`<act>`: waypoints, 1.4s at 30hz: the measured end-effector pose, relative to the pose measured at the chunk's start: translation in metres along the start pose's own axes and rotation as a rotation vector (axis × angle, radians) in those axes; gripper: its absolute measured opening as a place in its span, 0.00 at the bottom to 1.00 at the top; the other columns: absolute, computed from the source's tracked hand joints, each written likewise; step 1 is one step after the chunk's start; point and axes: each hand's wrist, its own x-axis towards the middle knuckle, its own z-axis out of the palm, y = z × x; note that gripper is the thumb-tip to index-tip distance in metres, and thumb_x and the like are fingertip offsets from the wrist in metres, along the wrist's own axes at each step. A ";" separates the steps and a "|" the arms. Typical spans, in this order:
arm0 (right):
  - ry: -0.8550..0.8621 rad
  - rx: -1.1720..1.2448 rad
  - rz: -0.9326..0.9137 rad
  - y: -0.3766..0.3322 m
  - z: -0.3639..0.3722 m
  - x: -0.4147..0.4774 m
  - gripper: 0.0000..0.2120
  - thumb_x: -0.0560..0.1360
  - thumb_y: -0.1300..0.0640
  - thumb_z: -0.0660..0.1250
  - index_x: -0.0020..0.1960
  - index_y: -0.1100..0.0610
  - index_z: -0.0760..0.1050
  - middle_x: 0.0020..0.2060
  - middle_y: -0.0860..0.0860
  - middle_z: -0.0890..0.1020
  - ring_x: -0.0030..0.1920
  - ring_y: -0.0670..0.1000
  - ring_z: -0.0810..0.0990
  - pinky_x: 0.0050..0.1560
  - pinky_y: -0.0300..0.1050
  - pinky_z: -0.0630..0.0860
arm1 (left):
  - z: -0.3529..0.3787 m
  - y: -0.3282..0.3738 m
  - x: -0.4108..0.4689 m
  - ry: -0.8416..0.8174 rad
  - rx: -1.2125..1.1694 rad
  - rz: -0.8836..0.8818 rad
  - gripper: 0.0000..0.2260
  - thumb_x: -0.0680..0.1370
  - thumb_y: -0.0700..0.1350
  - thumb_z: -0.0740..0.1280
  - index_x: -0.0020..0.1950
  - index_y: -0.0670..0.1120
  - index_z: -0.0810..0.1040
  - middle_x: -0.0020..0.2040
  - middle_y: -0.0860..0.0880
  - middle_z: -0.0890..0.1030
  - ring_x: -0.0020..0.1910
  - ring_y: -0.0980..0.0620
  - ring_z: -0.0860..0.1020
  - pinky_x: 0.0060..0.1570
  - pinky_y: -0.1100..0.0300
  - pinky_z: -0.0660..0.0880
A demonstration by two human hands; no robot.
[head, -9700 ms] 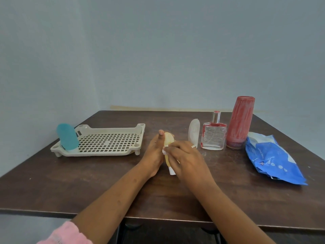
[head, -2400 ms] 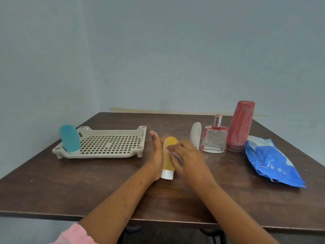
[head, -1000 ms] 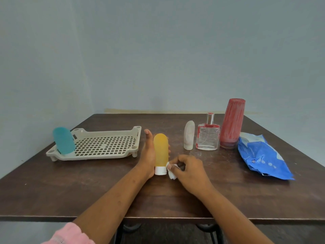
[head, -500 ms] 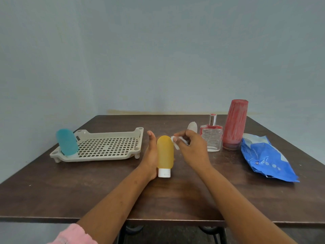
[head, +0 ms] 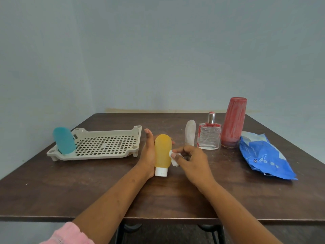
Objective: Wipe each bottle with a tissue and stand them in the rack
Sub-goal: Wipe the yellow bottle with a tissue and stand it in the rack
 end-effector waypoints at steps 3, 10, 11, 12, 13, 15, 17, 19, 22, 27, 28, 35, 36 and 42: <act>-0.041 -0.067 -0.023 0.000 0.000 -0.007 0.01 0.72 0.57 0.71 0.44 0.54 0.81 0.37 0.42 0.81 0.38 0.37 0.77 0.38 0.26 0.69 | 0.001 -0.001 -0.001 0.003 0.010 0.037 0.37 0.74 0.70 0.44 0.46 0.44 0.81 0.40 0.45 0.85 0.38 0.49 0.83 0.49 0.50 0.79; -0.096 -0.201 -0.152 -0.002 0.008 -0.020 0.01 0.71 0.58 0.71 0.42 0.54 0.79 0.37 0.43 0.78 0.40 0.39 0.75 0.39 0.27 0.68 | 0.001 -0.003 0.002 0.110 -0.053 0.081 0.35 0.67 0.71 0.52 0.41 0.40 0.78 0.33 0.46 0.81 0.27 0.51 0.78 0.32 0.59 0.76; -0.099 -0.244 -0.199 -0.003 0.010 -0.021 0.01 0.71 0.58 0.70 0.42 0.53 0.79 0.38 0.44 0.78 0.40 0.40 0.75 0.40 0.28 0.68 | 0.001 -0.003 0.002 0.137 -0.067 0.102 0.34 0.67 0.70 0.53 0.42 0.39 0.78 0.32 0.46 0.81 0.26 0.51 0.78 0.29 0.59 0.75; -0.113 -0.299 -0.252 -0.004 0.011 -0.022 0.01 0.72 0.57 0.70 0.43 0.53 0.79 0.39 0.46 0.77 0.40 0.42 0.74 0.41 0.29 0.67 | 0.002 -0.004 0.003 0.162 -0.075 0.131 0.34 0.68 0.70 0.54 0.42 0.39 0.77 0.32 0.46 0.80 0.25 0.51 0.77 0.28 0.60 0.75; -0.136 -0.364 -0.304 -0.004 0.014 -0.023 0.02 0.73 0.57 0.68 0.45 0.54 0.80 0.41 0.48 0.76 0.41 0.43 0.74 0.42 0.32 0.68 | 0.002 -0.004 0.004 0.185 -0.083 0.165 0.33 0.68 0.69 0.55 0.43 0.39 0.77 0.32 0.45 0.80 0.25 0.50 0.77 0.28 0.60 0.75; -0.159 -0.501 -0.443 -0.005 0.020 -0.025 0.04 0.75 0.58 0.66 0.45 0.55 0.79 0.43 0.50 0.75 0.43 0.49 0.74 0.43 0.39 0.70 | 0.001 -0.006 0.006 0.223 -0.117 0.229 0.30 0.68 0.68 0.57 0.40 0.40 0.76 0.32 0.45 0.79 0.26 0.48 0.77 0.29 0.58 0.75; -0.149 -0.666 -0.611 -0.003 0.026 -0.025 0.02 0.74 0.60 0.66 0.43 0.56 0.77 0.42 0.51 0.75 0.43 0.52 0.74 0.39 0.43 0.74 | 0.001 -0.006 0.006 0.247 -0.138 0.268 0.29 0.69 0.68 0.58 0.39 0.40 0.75 0.33 0.44 0.78 0.27 0.47 0.76 0.28 0.58 0.75; -0.135 -0.756 -0.690 -0.002 0.030 -0.026 0.03 0.72 0.62 0.68 0.42 0.55 0.76 0.43 0.50 0.75 0.43 0.52 0.73 0.36 0.44 0.77 | 0.002 -0.005 0.005 0.259 -0.171 0.277 0.29 0.69 0.68 0.57 0.41 0.40 0.74 0.34 0.44 0.78 0.27 0.47 0.77 0.27 0.59 0.75; -0.089 -0.742 -0.694 -0.001 0.028 -0.023 0.03 0.72 0.62 0.66 0.42 0.55 0.78 0.44 0.50 0.77 0.44 0.51 0.73 0.41 0.41 0.75 | 0.003 -0.004 0.006 0.265 -0.212 0.259 0.30 0.68 0.69 0.58 0.40 0.40 0.74 0.34 0.44 0.78 0.29 0.46 0.76 0.28 0.58 0.76; 0.016 -0.189 -0.222 -0.007 0.015 -0.016 0.04 0.75 0.59 0.67 0.47 0.52 0.79 0.44 0.44 0.80 0.45 0.42 0.77 0.48 0.34 0.73 | 0.002 0.000 0.005 0.239 -0.280 0.243 0.30 0.66 0.70 0.58 0.39 0.42 0.76 0.33 0.45 0.78 0.28 0.49 0.77 0.31 0.57 0.76; -0.006 -0.074 -0.104 -0.007 0.013 -0.016 0.04 0.75 0.58 0.67 0.46 0.51 0.79 0.43 0.43 0.81 0.45 0.41 0.78 0.47 0.34 0.74 | 0.002 0.000 0.005 0.228 -0.282 0.245 0.30 0.66 0.70 0.58 0.39 0.42 0.76 0.33 0.45 0.79 0.28 0.49 0.77 0.31 0.57 0.76; -0.131 0.786 0.523 -0.013 0.021 -0.009 0.07 0.78 0.65 0.61 0.54 0.64 0.76 0.50 0.59 0.82 0.51 0.52 0.81 0.50 0.44 0.80 | -0.002 0.002 0.009 0.183 -0.380 0.249 0.39 0.59 0.78 0.64 0.49 0.44 0.75 0.36 0.44 0.78 0.29 0.49 0.78 0.32 0.57 0.76; -0.144 0.871 0.572 -0.016 0.022 -0.008 0.08 0.79 0.67 0.59 0.55 0.67 0.75 0.51 0.60 0.81 0.51 0.53 0.81 0.48 0.43 0.81 | -0.002 0.003 0.009 0.174 -0.399 0.263 0.36 0.62 0.76 0.62 0.47 0.44 0.75 0.36 0.45 0.78 0.29 0.49 0.78 0.32 0.58 0.76; -0.197 1.095 0.699 -0.025 0.031 -0.012 0.12 0.77 0.74 0.54 0.57 0.72 0.72 0.53 0.65 0.80 0.51 0.56 0.81 0.43 0.44 0.82 | -0.006 0.008 0.009 0.267 -0.436 0.287 0.37 0.61 0.72 0.63 0.51 0.41 0.75 0.38 0.45 0.79 0.31 0.48 0.79 0.31 0.58 0.77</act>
